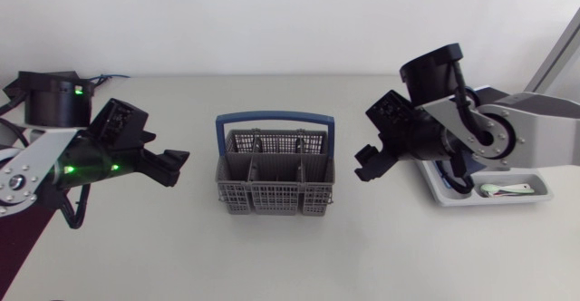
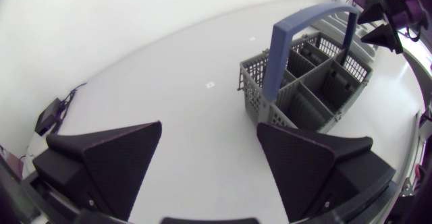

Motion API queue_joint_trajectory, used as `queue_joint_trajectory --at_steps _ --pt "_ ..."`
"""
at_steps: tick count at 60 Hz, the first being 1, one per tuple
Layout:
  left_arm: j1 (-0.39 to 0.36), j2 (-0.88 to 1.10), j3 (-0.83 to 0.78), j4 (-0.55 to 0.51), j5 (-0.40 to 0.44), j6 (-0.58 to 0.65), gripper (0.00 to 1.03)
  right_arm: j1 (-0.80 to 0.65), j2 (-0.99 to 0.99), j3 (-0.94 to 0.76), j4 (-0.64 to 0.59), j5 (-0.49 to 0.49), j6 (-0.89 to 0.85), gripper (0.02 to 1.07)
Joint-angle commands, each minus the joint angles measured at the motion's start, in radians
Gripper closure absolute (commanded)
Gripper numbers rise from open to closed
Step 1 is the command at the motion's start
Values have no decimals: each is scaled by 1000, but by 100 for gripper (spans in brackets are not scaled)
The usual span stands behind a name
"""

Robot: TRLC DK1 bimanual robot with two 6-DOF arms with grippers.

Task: Unload the cutlery basket into the drawer organizer.

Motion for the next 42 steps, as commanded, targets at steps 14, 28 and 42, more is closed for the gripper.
queue_joint_trajectory --at_steps 14,28,42 --pt "87 -89 -58 -3 7 -28 5 -59 -162 -124 32 31 17 7" --pt "115 -161 -109 50 7 -39 5 -135 -304 -215 66 35 -34 7" --pt "113 -233 -129 41 10 -53 5 -213 -446 -276 80 35 -43 7"
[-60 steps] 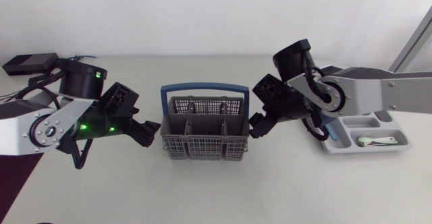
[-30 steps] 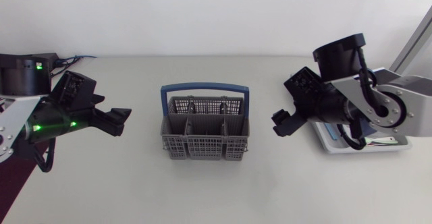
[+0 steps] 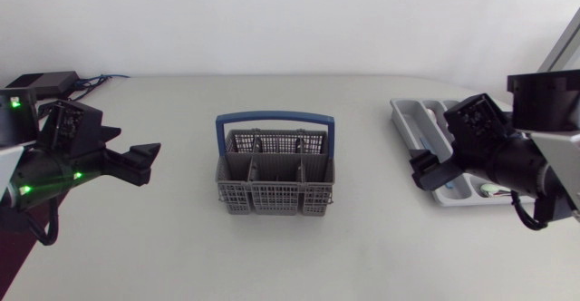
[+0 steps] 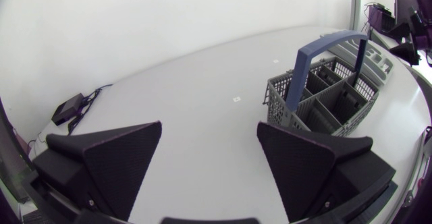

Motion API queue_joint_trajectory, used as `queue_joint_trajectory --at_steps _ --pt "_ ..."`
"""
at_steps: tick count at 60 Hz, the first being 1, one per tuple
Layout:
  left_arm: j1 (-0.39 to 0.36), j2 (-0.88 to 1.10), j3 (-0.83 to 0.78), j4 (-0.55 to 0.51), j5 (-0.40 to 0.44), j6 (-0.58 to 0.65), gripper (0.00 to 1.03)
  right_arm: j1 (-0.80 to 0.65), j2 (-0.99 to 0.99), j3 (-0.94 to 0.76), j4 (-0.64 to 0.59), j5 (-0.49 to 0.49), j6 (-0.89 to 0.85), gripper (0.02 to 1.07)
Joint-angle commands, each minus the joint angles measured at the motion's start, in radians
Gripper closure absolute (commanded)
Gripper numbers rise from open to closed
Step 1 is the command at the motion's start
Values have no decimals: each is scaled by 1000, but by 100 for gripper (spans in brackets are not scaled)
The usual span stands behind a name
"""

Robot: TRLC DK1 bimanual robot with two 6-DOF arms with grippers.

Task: Unload the cutlery basket into the drawer organizer.

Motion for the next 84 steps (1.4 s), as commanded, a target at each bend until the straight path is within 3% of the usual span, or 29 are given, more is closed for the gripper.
queue_joint_trajectory --at_steps 1,18,49,84 --pt "8 -29 -30 -1 7 -22 5 -31 -42 -41 18 5 -7 7" --pt "28 -115 -73 -1 10 -54 5 -92 -212 -155 121 -1 67 7" --pt "49 -291 -168 56 24 -88 5 -151 -459 -292 152 -3 38 7" --pt "57 -399 -297 165 16 -83 5 -200 -759 -492 181 -88 258 7"
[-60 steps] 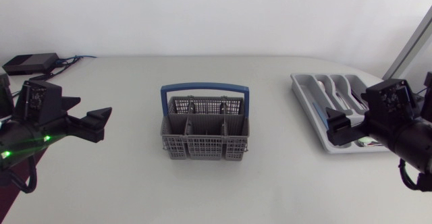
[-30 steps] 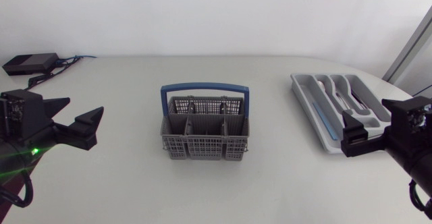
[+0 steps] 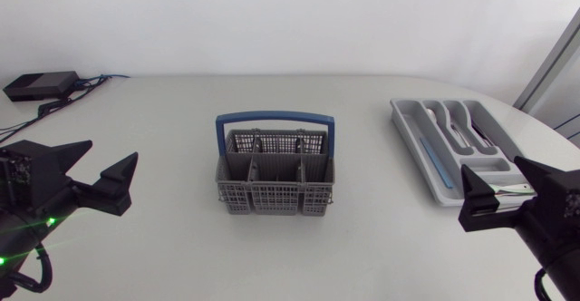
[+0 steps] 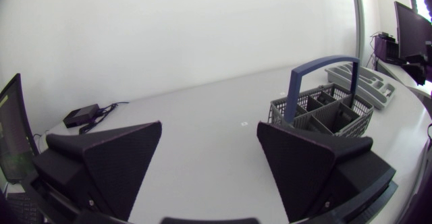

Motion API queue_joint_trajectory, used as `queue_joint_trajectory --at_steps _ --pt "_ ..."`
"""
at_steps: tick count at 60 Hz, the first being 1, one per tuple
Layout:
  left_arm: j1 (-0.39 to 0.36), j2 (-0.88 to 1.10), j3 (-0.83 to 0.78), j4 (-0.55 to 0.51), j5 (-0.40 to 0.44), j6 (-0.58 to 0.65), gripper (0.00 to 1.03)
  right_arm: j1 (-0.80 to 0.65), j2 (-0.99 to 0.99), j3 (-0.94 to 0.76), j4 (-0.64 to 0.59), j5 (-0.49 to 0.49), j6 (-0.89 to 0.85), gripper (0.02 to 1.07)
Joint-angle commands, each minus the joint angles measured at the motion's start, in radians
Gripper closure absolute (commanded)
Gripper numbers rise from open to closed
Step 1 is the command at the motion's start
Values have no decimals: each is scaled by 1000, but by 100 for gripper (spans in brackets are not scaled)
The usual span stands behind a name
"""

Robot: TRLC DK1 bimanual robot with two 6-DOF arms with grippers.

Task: Unload the cutlery basket into the drawer organizer.

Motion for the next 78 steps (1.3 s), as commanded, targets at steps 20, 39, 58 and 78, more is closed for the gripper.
queue_joint_trajectory --at_steps 20,39,58,78 --pt "13 -16 -111 118 -14 -7 5 -38 -205 -153 31 -60 183 7" --pt "20 -172 -175 70 -32 -70 5 -41 -227 -168 33 -66 198 7" --pt "26 -336 -241 16 -52 -136 5 -41 -227 -168 33 -66 198 7" --pt "33 -508 -310 -41 -72 -206 5 -41 -227 -168 33 -66 198 7"
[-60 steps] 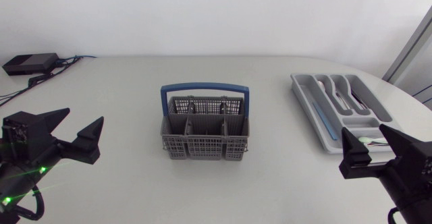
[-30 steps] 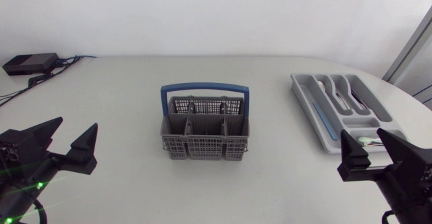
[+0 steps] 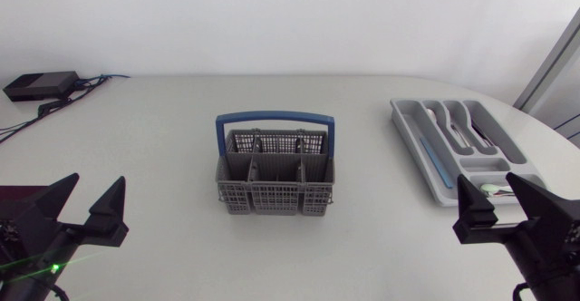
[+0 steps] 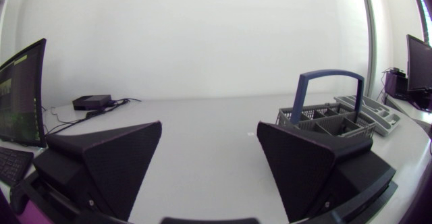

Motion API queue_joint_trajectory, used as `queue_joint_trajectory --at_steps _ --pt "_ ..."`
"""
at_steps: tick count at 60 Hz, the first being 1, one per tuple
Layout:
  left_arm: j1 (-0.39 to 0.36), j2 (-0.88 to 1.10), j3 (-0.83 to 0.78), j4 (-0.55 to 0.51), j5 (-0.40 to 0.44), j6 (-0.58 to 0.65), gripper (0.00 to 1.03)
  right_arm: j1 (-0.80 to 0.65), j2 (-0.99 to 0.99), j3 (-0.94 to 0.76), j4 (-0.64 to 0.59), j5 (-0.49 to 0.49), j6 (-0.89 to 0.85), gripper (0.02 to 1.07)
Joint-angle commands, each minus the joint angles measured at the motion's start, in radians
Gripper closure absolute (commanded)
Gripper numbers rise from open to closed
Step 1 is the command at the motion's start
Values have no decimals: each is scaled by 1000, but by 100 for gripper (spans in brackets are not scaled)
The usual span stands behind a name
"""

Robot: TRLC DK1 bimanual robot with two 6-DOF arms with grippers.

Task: Unload the cutlery basket into the drawer organizer.

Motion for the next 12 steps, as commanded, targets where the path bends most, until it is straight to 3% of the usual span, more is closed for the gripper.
queue_joint_trajectory --at_steps 1,12 --pt "9 -48 -39 -11 -11 -43 5 -4 -4 -20 18 -3 28 7" --pt "9 -48 -39 -11 -11 -43 5 -4 -4 -20 18 -3 28 7"
